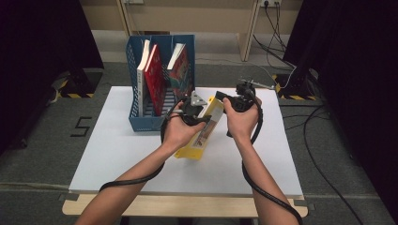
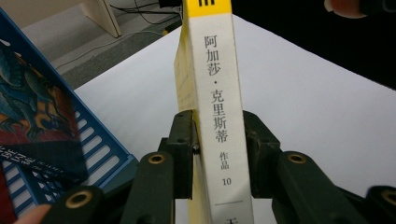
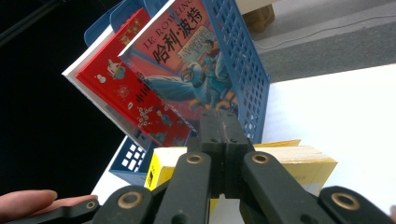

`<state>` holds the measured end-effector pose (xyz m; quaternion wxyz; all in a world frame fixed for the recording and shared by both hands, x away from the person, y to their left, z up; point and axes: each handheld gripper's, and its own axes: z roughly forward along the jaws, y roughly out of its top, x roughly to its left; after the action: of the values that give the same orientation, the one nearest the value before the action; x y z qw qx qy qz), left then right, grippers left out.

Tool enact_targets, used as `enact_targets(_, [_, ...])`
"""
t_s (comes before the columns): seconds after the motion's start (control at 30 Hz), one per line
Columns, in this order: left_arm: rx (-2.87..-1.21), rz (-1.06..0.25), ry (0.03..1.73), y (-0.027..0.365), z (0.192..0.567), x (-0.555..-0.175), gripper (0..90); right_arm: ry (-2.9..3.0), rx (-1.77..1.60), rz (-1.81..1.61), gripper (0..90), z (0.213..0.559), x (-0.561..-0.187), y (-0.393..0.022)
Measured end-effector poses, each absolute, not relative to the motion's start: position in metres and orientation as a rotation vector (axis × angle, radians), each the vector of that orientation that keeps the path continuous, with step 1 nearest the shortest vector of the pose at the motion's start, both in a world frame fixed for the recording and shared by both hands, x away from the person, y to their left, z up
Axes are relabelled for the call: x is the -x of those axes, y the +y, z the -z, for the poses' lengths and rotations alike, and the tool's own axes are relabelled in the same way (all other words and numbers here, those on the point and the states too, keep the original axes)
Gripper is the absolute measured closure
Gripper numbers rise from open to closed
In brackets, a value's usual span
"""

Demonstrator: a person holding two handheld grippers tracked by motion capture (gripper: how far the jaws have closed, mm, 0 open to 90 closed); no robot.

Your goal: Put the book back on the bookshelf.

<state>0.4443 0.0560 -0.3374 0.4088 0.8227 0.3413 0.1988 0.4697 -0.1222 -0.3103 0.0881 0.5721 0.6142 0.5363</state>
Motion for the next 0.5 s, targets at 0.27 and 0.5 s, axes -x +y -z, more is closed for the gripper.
enact_targets(0.27, [-2.093, -0.487, 0.865, 0.0568, 0.3382, -0.4464, 66.8, 1.849, -1.677, -1.595, 90.0, 0.3086, -0.4681, -0.1198])
enact_targets(0.5, [-2.106, -0.481, 0.874, 0.0579, 0.3384, -0.4475, 66.3, 1.869, -1.644, -1.601, 90.0, 0.3062, -0.465, -0.115])
